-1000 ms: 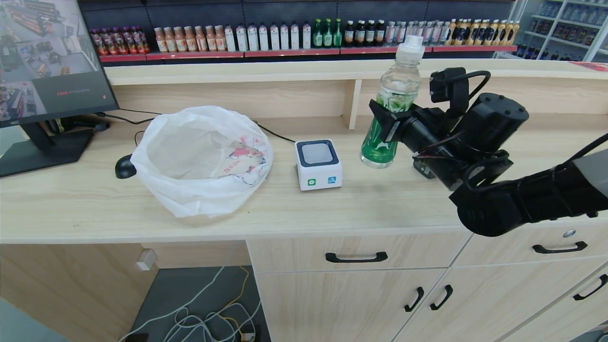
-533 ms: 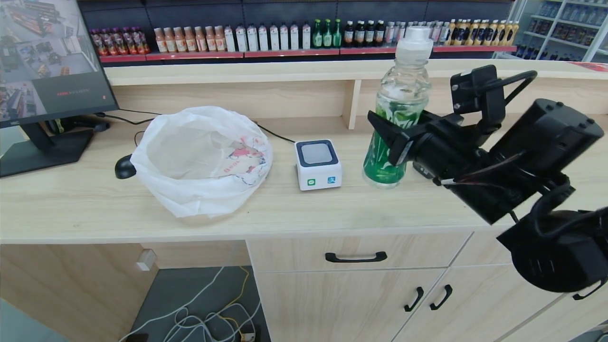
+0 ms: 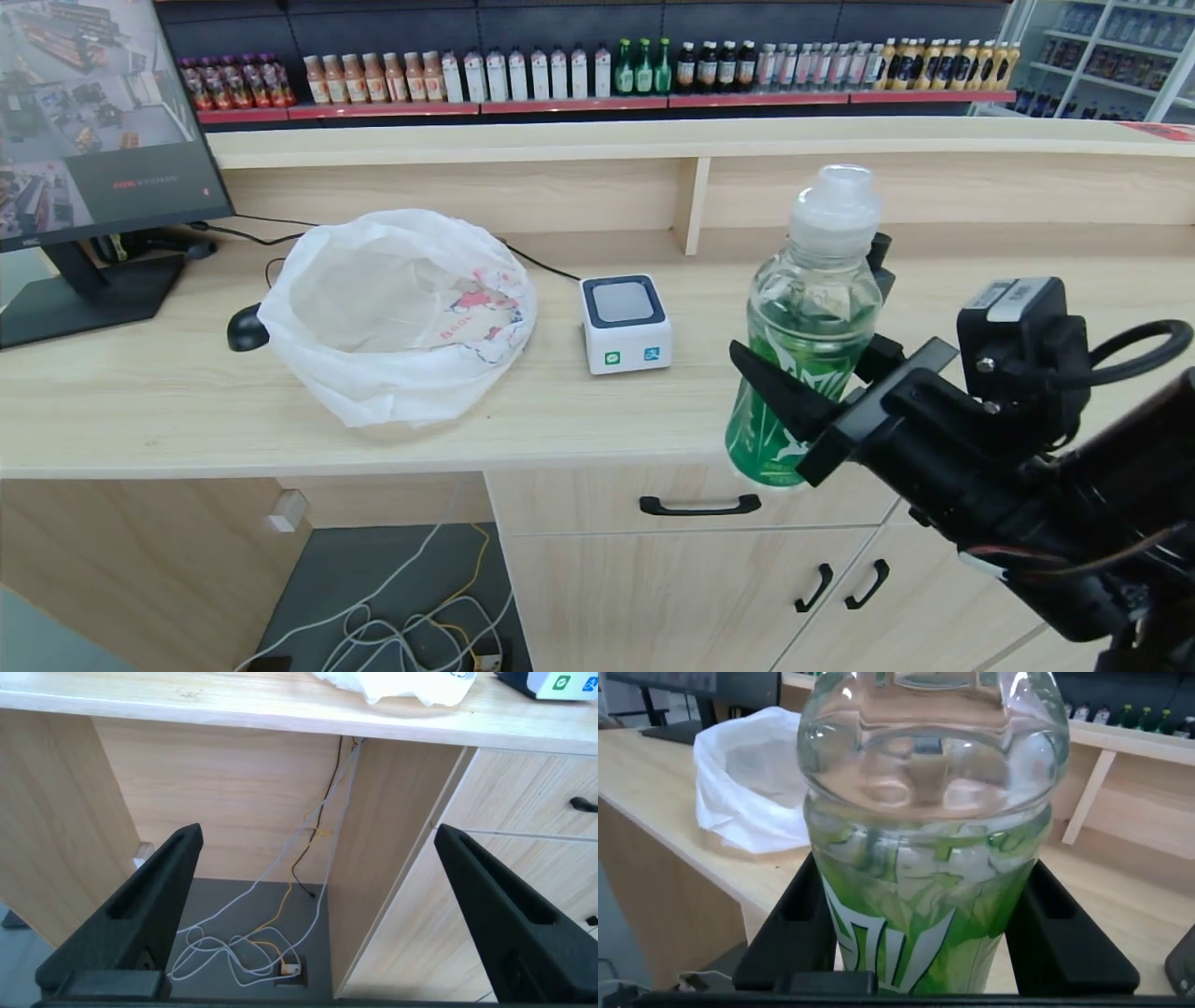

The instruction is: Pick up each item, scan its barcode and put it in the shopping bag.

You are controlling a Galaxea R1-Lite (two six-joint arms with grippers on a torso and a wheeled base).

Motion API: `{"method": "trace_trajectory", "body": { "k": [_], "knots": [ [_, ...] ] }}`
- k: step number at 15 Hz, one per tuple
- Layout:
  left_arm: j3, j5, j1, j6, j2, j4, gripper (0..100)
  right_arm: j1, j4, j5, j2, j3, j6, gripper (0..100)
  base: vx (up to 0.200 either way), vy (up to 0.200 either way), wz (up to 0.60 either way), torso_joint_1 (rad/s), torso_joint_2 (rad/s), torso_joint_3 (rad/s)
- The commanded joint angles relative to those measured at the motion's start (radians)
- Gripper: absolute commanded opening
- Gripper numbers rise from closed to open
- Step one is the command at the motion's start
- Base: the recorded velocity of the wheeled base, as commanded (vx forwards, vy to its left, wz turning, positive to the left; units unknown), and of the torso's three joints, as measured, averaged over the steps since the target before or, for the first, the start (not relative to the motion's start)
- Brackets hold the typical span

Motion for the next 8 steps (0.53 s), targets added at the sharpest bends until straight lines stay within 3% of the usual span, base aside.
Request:
{"method": "trace_trajectory", "body": {
  "k": [1, 8],
  "knots": [
    [0.000, 0.000, 0.000, 0.000, 0.000, 0.000, 100, 0.003, -0.002, 0.001, -0.050, 0.064, 0.014, 0, 0.000, 0.000, 0.00, 0.000, 0.00, 0.000],
    [0.000, 0.000, 0.000, 0.000, 0.000, 0.000, 100, 0.003, -0.002, 0.006, -0.155, 0.248, 0.083, 0, 0.000, 0.000, 0.00, 0.000, 0.00, 0.000]
  ]
}}
